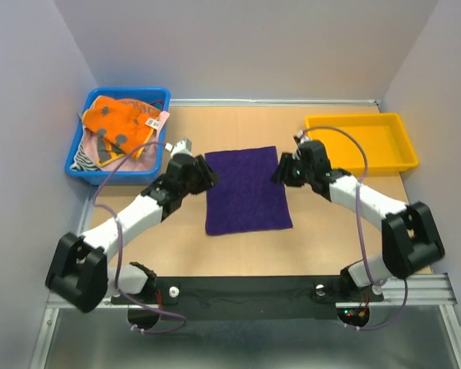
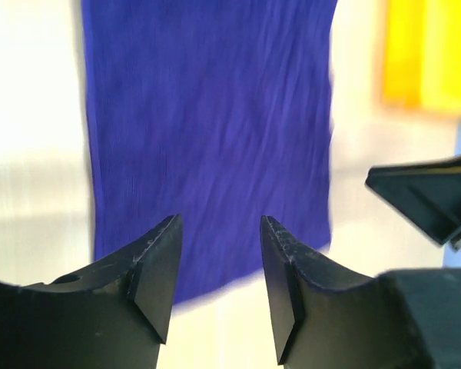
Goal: Fold and stack the towels
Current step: Fold the towel
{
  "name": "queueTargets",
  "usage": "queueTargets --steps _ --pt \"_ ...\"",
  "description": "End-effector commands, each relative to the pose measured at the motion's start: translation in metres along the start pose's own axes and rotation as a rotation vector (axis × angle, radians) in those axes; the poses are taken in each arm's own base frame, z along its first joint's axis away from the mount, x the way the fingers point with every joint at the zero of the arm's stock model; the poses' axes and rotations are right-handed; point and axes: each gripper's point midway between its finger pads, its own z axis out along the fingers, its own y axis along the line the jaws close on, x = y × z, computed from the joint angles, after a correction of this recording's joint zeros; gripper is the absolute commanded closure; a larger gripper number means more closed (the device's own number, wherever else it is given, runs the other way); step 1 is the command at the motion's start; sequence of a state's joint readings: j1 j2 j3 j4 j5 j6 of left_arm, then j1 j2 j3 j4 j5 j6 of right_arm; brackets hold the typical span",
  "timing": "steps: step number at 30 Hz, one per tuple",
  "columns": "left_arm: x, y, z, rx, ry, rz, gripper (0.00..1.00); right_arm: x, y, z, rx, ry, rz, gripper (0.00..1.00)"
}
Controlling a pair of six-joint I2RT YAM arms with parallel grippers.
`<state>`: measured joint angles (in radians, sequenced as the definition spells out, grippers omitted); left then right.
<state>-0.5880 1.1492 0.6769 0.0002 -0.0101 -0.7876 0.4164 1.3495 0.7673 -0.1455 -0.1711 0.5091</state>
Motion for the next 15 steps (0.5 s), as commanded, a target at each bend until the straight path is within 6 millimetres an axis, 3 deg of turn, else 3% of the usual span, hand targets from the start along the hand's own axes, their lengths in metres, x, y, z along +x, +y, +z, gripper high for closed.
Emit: queueTargets --steps 1,3,4,5,6,8,10,13,15 --pt "-0.08 -0.011 0.039 0.0 -0.179 0.056 0.48 -0.096 0.021 0.024 -0.014 -0.192 -0.114 0.52" --pt "-0.109 -0.012 0.065 -0.028 -0.201 0.092 0.49 -0.107 0.012 0.052 0.004 -0.182 -0.109 0.54" --pt "-0.117 -0.012 0.074 -0.031 -0.205 0.097 0.51 -0.133 0.023 0.055 -0.021 -0.239 -0.115 0.55" --pt "-0.127 -0.014 0.091 -0.038 -0.204 0.12 0.52 -0.138 0.018 0.065 -0.014 -0.239 -0.102 0.56" --pt "-0.131 -0.014 0.1 -0.038 -0.199 0.128 0.53 -0.138 0.006 0.082 0.003 -0.223 -0.081 0.56" --pt "-0.14 -0.009 0.116 -0.058 -0.19 0.137 0.53 -0.156 0.005 0.095 -0.017 -0.255 -0.06 0.57" --pt "-0.146 0.001 0.144 -0.093 -0.173 0.149 0.55 -0.164 -0.006 0.116 -0.029 -0.257 -0.03 0.59" --pt "-0.147 0.016 0.16 -0.127 -0.164 0.153 0.57 -0.158 -0.022 0.144 -0.026 -0.229 -0.008 0.6" --pt "-0.137 0.027 0.177 -0.144 -0.127 0.156 0.57 -0.159 -0.03 0.154 -0.023 -0.23 -0.003 0.6"
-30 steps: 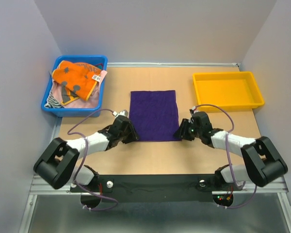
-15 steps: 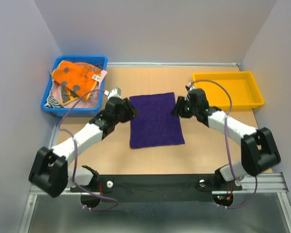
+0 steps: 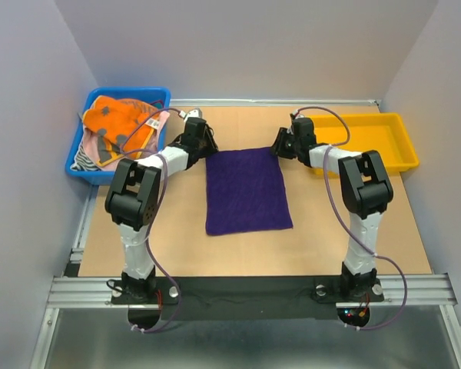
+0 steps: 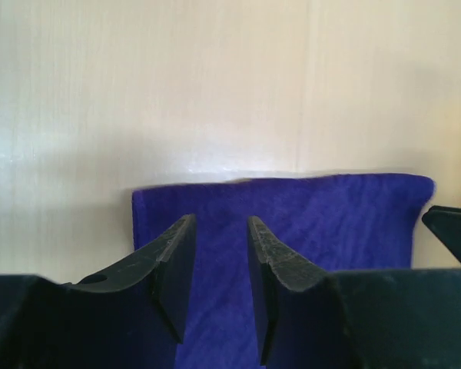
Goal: Fold and stack the towels
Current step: Fold the towel
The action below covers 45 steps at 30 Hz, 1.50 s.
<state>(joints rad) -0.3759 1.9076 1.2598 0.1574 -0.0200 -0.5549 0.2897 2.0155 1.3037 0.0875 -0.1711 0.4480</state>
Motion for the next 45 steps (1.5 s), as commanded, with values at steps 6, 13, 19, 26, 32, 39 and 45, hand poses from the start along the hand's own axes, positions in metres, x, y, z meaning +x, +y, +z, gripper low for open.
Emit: queueTargets --steps 6,13,19,26,32,39,45 --pt "0.021 0.039 0.027 -0.084 0.047 -0.018 0.59 -0.003 -0.051 0.027 0.064 -0.055 0.091 0.66" --pt "0.018 0.055 0.016 -0.13 0.029 -0.027 0.58 -0.007 -0.081 0.007 0.198 -0.097 0.034 0.72" --pt "-0.017 0.029 0.001 -0.064 -0.02 0.052 0.43 -0.024 -0.062 -0.004 0.126 -0.099 -0.099 0.69" --pt "-0.074 -0.008 -0.035 0.009 -0.09 0.219 0.21 -0.056 -0.011 -0.012 -0.118 -0.066 -0.41 0.39" --pt "-0.085 0.015 -0.075 -0.103 -0.088 0.411 0.06 -0.049 0.006 0.005 -0.29 0.008 -0.599 0.37" --pt "-0.067 0.036 -0.1 -0.133 -0.071 0.5 0.04 -0.042 0.011 0.031 -0.407 0.078 -0.693 0.39" --pt "-0.06 0.039 -0.094 -0.128 -0.054 0.519 0.04 -0.031 0.002 0.044 -0.417 0.135 -0.718 0.42"
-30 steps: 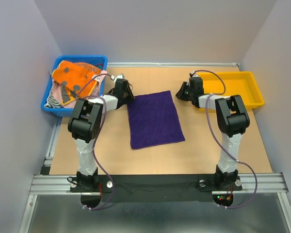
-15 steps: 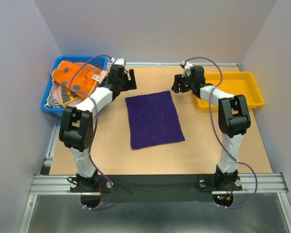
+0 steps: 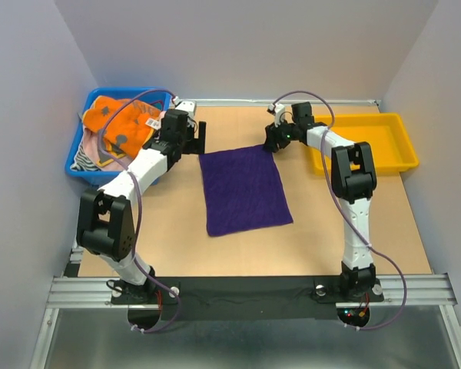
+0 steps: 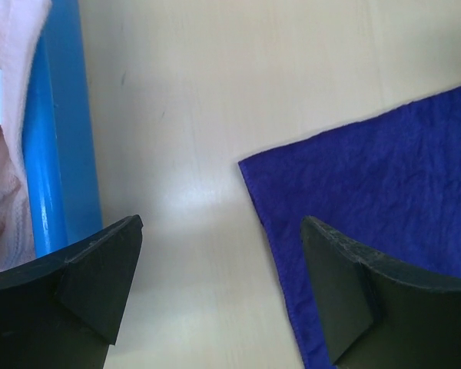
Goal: Fold and stack the towels
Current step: Fold the towel
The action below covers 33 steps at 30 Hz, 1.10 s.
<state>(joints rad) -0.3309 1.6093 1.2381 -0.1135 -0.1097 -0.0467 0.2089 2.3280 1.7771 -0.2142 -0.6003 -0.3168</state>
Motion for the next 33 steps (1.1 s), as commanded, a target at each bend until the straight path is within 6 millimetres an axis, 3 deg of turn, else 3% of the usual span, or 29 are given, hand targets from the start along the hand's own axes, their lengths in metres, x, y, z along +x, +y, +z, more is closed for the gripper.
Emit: queueTargets --steps 1,10,14,16,20,22,27,33 --pt "-0.001 0.004 0.002 -0.007 -0.003 0.039 0.04 -0.018 0.001 -0.005 -0.05 -0.01 -0.069 0.43" --pt "0.01 -0.004 0.03 0.031 0.054 0.102 0.05 0.009 0.0 0.009 -0.078 0.045 -0.029 0.5" --pt "0.008 -0.012 0.047 0.064 0.066 0.122 0.08 0.013 0.001 0.01 -0.085 0.053 -0.024 0.59" --pt "0.007 -0.016 0.059 0.082 0.073 0.135 0.09 0.015 0.001 0.009 -0.08 0.062 -0.024 0.65" --pt "0.009 -0.021 0.079 0.121 0.092 0.162 0.11 0.019 -0.002 0.007 -0.06 0.08 -0.041 0.9" --pt "0.011 -0.023 0.091 0.142 0.102 0.157 0.14 0.022 -0.002 0.006 -0.055 0.088 -0.046 0.97" --pt "0.016 -0.025 0.11 0.205 0.127 0.15 0.25 0.025 -0.002 0.004 -0.053 0.099 -0.051 1.0" --pt "0.031 -0.019 0.116 0.256 0.178 0.173 0.37 0.028 -0.001 0.003 -0.054 0.105 -0.048 1.0"
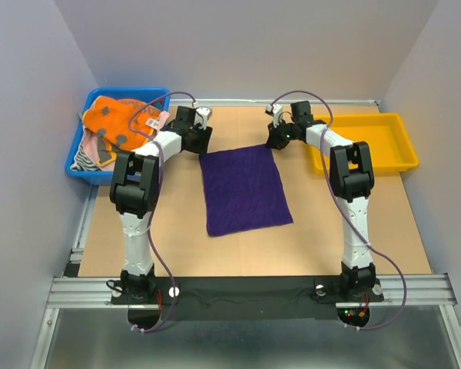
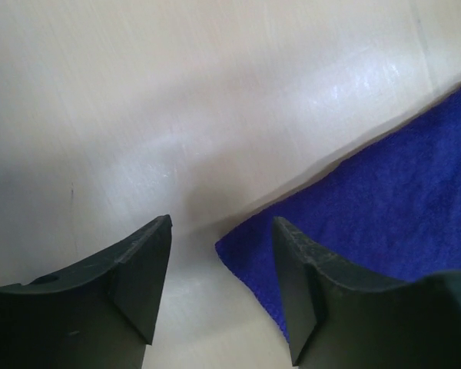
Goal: Fold and stack the towels
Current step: Fold the towel
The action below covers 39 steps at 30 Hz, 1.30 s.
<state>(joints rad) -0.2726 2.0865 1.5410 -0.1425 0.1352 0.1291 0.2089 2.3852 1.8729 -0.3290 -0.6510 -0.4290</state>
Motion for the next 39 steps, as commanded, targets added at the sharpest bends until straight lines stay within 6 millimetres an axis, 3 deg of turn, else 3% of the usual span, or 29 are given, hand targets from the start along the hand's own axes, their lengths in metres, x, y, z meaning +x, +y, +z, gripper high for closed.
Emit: queueTargets --steps 1,4,13,21,30,35,39 --pt "-0.015 -0.001 -0.009 0.07 -0.01 0.053 0.39 0.022 -0.001 -0.002 0.012 0.066 0.02 0.99" --pt "-0.005 0.0 -0.003 0.086 0.03 0.061 0.45 0.022 -0.002 -0.003 0.016 0.067 0.021 1.0" --pt "0.008 -0.006 0.009 0.146 0.076 0.051 0.49 0.02 -0.004 -0.003 0.022 0.064 0.025 0.99" --pt "0.018 -0.008 0.009 0.162 0.106 0.053 0.48 0.022 -0.004 -0.004 0.029 0.071 0.026 1.0" --pt "-0.026 -0.001 -0.023 0.137 -0.026 0.029 0.47 0.018 -0.006 -0.006 0.043 0.067 0.025 1.0" --pt "-0.035 -0.004 -0.033 0.154 -0.061 0.033 0.47 0.018 -0.006 -0.007 0.05 0.07 0.023 1.0" --pt "-0.027 -0.006 -0.028 0.17 -0.035 0.039 0.47 0.015 -0.008 -0.009 0.057 0.066 0.018 1.0"
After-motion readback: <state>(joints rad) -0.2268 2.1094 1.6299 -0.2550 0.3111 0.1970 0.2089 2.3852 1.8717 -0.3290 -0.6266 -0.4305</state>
